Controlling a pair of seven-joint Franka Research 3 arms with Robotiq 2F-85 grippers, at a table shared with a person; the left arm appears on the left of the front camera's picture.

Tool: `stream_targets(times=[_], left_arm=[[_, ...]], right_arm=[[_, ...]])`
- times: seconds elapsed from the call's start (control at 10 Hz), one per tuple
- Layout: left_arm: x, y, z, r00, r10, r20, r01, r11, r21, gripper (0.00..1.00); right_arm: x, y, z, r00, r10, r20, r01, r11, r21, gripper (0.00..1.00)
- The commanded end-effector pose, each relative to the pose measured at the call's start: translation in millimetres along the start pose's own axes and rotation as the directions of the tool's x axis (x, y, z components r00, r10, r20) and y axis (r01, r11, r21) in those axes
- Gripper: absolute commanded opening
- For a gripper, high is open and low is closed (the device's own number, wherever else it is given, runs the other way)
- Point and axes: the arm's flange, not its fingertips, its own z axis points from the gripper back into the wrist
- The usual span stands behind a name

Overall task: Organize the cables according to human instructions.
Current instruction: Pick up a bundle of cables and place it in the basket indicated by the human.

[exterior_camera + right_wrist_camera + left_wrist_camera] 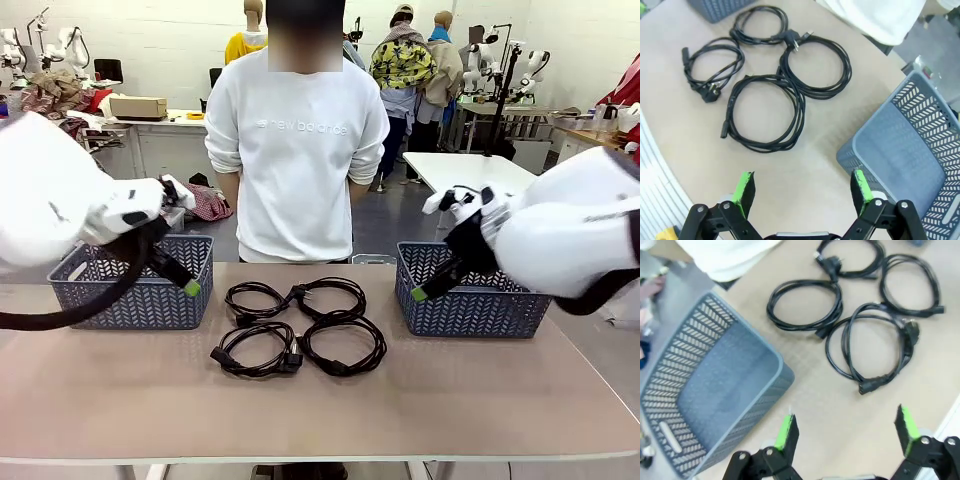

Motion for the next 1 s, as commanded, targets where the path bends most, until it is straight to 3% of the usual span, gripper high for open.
stream_targets(times=[0.0, 0.5, 0.9], left_arm=[[-3, 29, 15, 1.000, -0.023, 0.004, 0.023, 0.995, -0.093, 1.00], [-9, 67, 45, 0.997, -0.022, 0.072, 0.035, 0.983, -0.178, 1.00], [-13, 74, 53, 0.988, -0.085, 0.130, 0.109, 0.975, -0.192, 1.00]], right_arm=[[-10, -20, 15, 0.998, 0.043, 0.039, -0.046, 0.995, 0.089, 1.00], [-29, -44, 45, 0.987, 0.037, 0.159, -0.069, 0.977, 0.199, 1.00], [-31, -60, 56, 0.974, -0.029, 0.224, -0.027, 0.969, 0.244, 1.00]])
